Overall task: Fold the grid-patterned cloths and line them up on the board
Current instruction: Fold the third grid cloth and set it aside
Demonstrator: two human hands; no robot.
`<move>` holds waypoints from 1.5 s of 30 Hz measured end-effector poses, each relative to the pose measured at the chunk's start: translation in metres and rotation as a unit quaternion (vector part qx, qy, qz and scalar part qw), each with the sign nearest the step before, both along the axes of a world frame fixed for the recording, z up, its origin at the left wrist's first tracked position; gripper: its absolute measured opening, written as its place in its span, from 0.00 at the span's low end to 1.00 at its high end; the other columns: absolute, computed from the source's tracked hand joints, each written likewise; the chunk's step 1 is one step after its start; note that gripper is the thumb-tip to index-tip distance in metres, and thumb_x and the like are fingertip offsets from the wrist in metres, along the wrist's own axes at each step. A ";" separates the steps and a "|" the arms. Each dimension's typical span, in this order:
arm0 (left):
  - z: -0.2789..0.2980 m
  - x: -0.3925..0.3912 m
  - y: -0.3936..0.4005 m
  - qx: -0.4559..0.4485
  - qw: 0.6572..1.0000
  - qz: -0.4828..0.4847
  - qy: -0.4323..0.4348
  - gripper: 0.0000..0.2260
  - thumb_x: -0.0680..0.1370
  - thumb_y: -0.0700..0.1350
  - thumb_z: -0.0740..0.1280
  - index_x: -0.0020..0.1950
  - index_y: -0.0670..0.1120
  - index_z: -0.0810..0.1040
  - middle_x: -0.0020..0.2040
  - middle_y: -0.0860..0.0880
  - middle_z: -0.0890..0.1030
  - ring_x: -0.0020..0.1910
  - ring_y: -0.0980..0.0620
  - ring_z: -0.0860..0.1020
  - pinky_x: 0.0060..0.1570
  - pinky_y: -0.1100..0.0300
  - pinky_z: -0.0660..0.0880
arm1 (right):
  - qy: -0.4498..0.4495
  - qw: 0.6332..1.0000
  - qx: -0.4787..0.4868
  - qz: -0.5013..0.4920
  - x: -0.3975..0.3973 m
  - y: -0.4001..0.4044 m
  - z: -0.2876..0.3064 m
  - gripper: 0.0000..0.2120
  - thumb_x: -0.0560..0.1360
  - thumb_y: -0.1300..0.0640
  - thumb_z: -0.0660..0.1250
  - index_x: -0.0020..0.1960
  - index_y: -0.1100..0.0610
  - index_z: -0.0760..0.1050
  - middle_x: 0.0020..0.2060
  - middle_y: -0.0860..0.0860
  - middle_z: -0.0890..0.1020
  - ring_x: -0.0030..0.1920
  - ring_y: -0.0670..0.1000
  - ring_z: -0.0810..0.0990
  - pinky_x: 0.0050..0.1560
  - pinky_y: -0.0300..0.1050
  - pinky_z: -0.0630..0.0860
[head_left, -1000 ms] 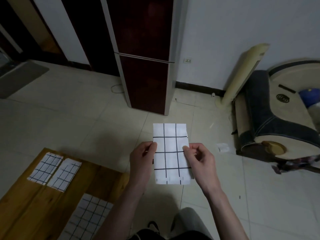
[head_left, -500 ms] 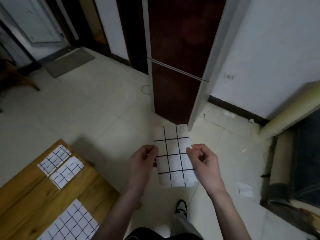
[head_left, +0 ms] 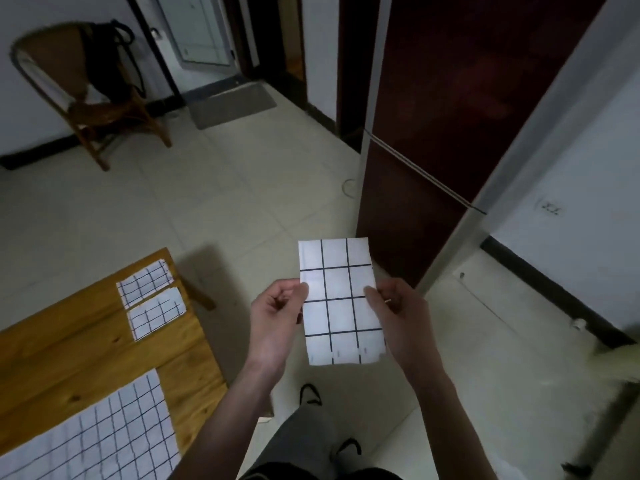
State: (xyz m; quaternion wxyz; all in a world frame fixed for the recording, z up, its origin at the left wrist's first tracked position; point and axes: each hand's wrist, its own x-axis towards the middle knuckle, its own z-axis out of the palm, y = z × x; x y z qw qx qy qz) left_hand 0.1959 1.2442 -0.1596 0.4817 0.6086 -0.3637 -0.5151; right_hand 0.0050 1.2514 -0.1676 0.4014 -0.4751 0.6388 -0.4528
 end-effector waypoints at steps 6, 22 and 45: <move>-0.006 0.010 -0.036 -0.002 0.998 0.065 -0.002 0.04 0.82 0.42 0.71 0.52 0.44 0.86 0.51 0.39 0.85 0.49 0.42 0.83 0.50 0.57 0.83 | 0.001 0.999 0.027 0.047 0.009 -0.054 -0.007 0.03 0.79 0.50 0.71 0.47 0.47 0.79 0.41 0.46 0.85 0.43 0.49 0.85 0.47 0.53 0.83; -0.010 0.109 -0.141 -0.018 0.968 0.248 0.041 0.04 0.82 0.41 0.70 0.52 0.41 0.84 0.43 0.51 0.86 0.43 0.55 0.83 0.43 0.62 0.82 | -0.003 0.973 0.025 0.228 0.131 -0.232 0.008 0.02 0.79 0.56 0.73 0.47 0.52 0.81 0.42 0.49 0.86 0.47 0.51 0.85 0.47 0.40 0.80; -0.041 0.268 -0.098 -0.005 0.784 0.618 0.047 0.03 0.82 0.38 0.70 0.53 0.41 0.84 0.49 0.47 0.88 0.46 0.50 0.84 0.45 0.55 0.81 | -0.007 0.802 0.048 0.595 0.409 -0.290 -0.028 0.01 0.81 0.55 0.71 0.51 0.49 0.80 0.45 0.47 0.86 0.47 0.48 0.85 0.45 0.39 0.79</move>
